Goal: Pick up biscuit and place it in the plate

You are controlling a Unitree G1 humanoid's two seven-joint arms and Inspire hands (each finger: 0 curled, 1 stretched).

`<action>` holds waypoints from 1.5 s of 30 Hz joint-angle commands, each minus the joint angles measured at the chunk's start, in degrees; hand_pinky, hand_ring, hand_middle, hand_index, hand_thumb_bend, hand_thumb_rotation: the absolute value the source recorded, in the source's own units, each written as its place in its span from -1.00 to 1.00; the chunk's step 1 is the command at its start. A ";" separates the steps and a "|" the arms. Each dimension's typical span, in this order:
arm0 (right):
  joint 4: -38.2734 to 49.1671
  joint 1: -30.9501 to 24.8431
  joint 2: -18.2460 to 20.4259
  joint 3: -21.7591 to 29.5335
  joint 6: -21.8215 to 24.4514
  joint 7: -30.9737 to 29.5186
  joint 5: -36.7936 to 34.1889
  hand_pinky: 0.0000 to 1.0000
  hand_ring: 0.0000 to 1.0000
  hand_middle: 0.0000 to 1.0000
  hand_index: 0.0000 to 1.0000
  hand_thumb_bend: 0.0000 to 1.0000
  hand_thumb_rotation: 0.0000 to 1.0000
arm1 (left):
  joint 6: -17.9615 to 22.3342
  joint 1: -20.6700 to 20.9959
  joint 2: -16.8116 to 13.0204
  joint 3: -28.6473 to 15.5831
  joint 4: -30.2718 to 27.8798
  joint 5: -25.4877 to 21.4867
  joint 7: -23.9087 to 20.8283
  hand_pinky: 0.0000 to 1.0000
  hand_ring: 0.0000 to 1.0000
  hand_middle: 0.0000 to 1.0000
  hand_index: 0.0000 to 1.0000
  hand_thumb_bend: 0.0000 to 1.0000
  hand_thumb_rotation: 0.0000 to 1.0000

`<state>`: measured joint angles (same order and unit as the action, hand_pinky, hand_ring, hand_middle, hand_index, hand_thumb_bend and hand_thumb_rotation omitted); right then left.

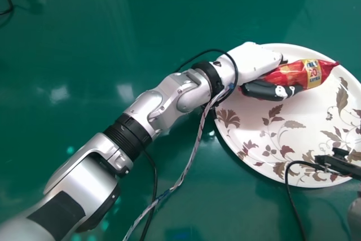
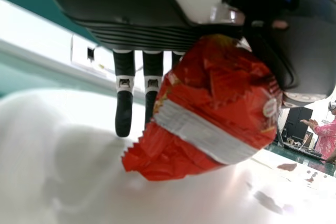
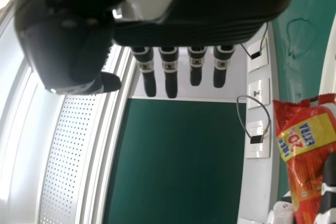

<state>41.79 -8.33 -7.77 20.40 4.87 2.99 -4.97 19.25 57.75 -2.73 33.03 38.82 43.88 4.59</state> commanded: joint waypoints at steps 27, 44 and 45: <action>-1.62 1.02 0.34 0.37 -0.91 -0.10 -0.72 0.89 0.89 0.91 0.92 -0.45 -0.09 | 7.96 -8.55 -9.00 -6.46 -14.37 -5.38 -6.84 0.53 0.88 0.95 1.00 0.98 0.90; -2.50 0.80 1.07 -0.39 -1.83 -0.56 -0.95 0.95 0.91 0.94 0.94 -0.50 -0.16 | 1.43 -26.56 -20.18 -23.51 -38.94 -19.93 3.16 0.44 0.68 0.78 1.00 0.59 0.72; -2.55 0.74 1.16 -0.45 -1.95 -0.61 -0.97 0.95 0.91 0.94 0.94 -0.48 -0.15 | 1.42 -27.88 -20.67 -24.65 -39.93 -20.38 3.06 0.43 0.67 0.77 1.00 0.57 0.71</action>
<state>39.34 -7.00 -7.09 19.88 3.99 2.40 -5.49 20.59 32.28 -22.55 10.17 0.98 24.74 7.81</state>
